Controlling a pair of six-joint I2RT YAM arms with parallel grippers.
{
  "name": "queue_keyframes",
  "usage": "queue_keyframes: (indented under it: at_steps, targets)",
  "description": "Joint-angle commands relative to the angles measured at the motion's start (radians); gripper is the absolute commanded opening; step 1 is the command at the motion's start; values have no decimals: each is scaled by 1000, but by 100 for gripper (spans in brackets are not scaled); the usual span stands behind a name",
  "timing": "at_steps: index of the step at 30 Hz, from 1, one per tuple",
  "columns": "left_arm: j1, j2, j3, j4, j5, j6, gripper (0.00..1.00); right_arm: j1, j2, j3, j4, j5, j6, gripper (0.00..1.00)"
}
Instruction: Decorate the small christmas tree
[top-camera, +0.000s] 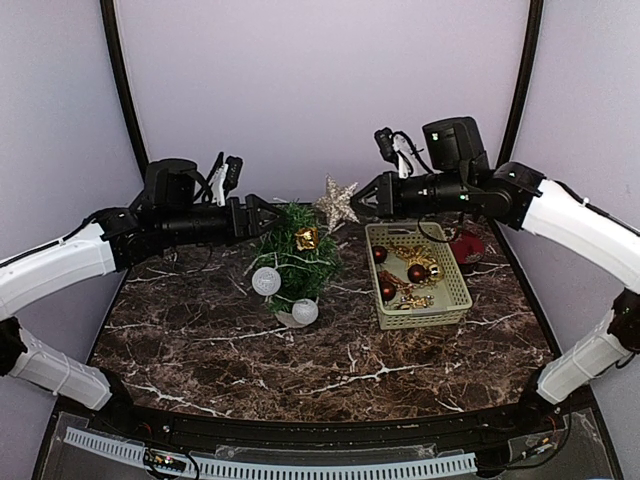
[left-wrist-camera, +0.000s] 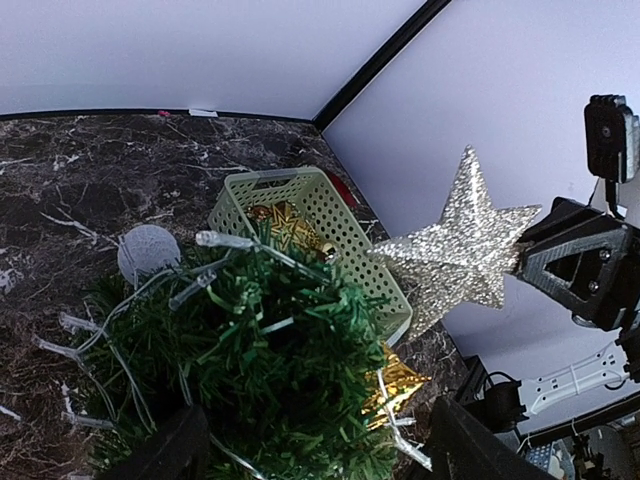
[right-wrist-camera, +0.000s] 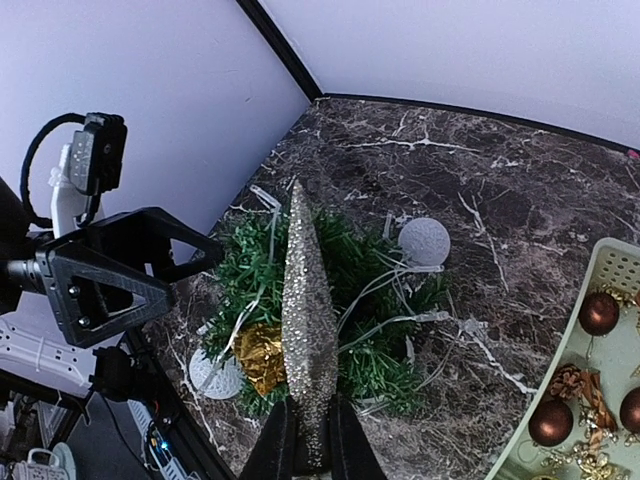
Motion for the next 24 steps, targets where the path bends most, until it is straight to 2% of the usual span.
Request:
queue_keyframes:
  at_steps: [1, 12, 24]
  targets:
    - [17, 16, 28, -8, 14, 17, 78, 1, 46, 82, 19, -27, -34, 0]
    - [23, 57, 25, 19, 57, 21, 74, 3, 172, 212, -46, -48, -96, 0]
    - [25, 89, 18, 41, 86, 36, 70, 17, 222, 245, -130, -73, -127, 0]
